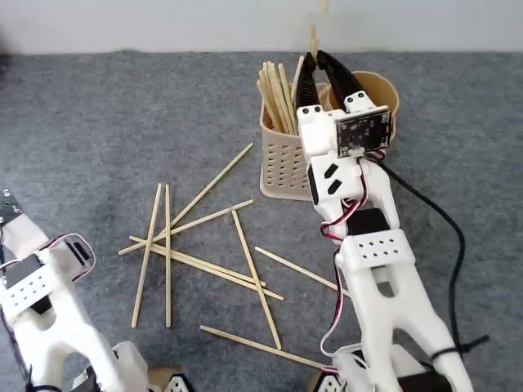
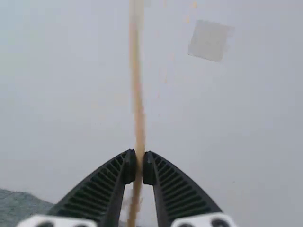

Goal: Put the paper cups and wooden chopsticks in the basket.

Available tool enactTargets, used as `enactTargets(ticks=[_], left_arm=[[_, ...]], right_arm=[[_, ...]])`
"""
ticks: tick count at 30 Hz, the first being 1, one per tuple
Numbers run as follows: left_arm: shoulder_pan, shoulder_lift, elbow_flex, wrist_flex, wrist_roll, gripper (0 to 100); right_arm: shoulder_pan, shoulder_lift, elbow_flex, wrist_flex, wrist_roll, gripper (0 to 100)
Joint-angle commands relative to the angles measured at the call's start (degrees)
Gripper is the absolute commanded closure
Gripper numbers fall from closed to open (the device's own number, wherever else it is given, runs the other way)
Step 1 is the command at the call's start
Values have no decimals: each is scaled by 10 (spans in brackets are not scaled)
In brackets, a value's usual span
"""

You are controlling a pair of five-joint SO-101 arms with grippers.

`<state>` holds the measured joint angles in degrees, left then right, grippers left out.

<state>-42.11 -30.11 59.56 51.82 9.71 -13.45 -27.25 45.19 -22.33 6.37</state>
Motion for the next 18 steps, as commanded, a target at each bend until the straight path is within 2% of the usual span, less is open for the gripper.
enactTargets(ticks=[1, 9, 13, 16, 18], left_arm=[[1, -4, -3, -9, -6, 842], [1, -4, -3, -10, -6, 842], [1, -4, -3, -10, -6, 842], [2, -4, -3, -10, -6, 842], [3, -4, -3, -10, -6, 842]], right_arm=[[10, 17, -11, -30, -13, 990], [18, 77, 19, -106, -14, 990], [15, 69, 50, -75, -14, 987], [11, 49, 56, -15, -19, 903], [10, 24, 56, 33, -66, 816]])
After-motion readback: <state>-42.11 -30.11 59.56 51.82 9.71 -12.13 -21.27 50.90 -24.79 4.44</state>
